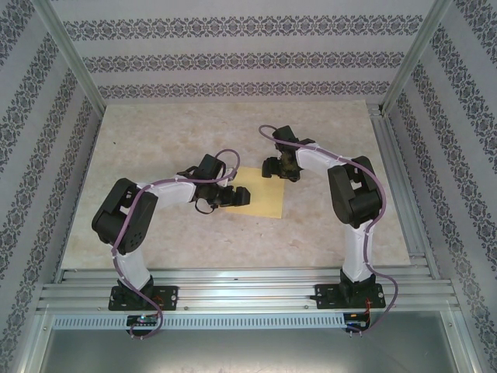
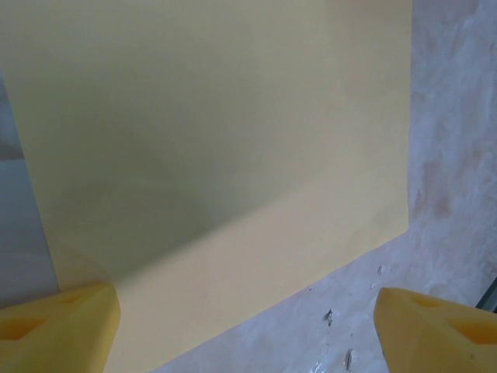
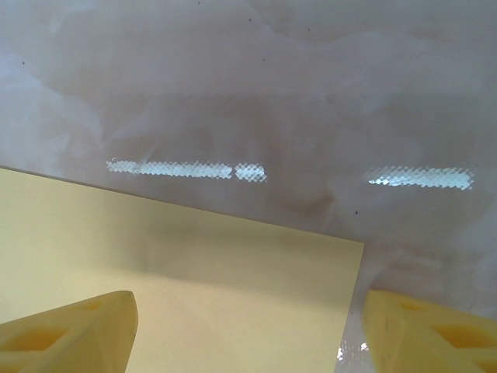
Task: Fold a paper plane with a square sheet of paper (fold left side to right side)
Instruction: Pick up the square sheet of paper from the center of the table.
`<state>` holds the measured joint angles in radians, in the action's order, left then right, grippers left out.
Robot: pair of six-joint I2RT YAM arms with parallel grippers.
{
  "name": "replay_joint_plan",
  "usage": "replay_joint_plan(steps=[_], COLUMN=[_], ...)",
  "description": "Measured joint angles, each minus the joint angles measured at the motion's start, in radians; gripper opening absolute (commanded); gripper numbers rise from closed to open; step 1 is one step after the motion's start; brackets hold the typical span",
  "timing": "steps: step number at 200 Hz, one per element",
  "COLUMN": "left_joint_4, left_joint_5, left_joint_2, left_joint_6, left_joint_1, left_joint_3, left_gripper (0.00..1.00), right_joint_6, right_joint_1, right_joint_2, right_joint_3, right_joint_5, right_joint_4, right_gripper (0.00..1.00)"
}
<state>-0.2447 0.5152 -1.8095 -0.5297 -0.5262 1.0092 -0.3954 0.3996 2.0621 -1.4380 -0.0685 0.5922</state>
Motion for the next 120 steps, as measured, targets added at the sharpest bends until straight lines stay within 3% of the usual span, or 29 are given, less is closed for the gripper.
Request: replay_joint_plan(steps=[120], left_joint_4=[0.014], left_joint_5=[0.003], left_joint_2=[-0.025], left_joint_6=[0.0], left_joint_1=[-0.013], left_joint_3=[0.024], left_gripper=[0.86], right_joint_6=[-0.048], right_joint_1=[0.039], right_joint_2=[-0.031], right_joint_3=[0.061], right_joint_5=[0.037], right_joint_4=[-0.07], right_gripper=[0.77])
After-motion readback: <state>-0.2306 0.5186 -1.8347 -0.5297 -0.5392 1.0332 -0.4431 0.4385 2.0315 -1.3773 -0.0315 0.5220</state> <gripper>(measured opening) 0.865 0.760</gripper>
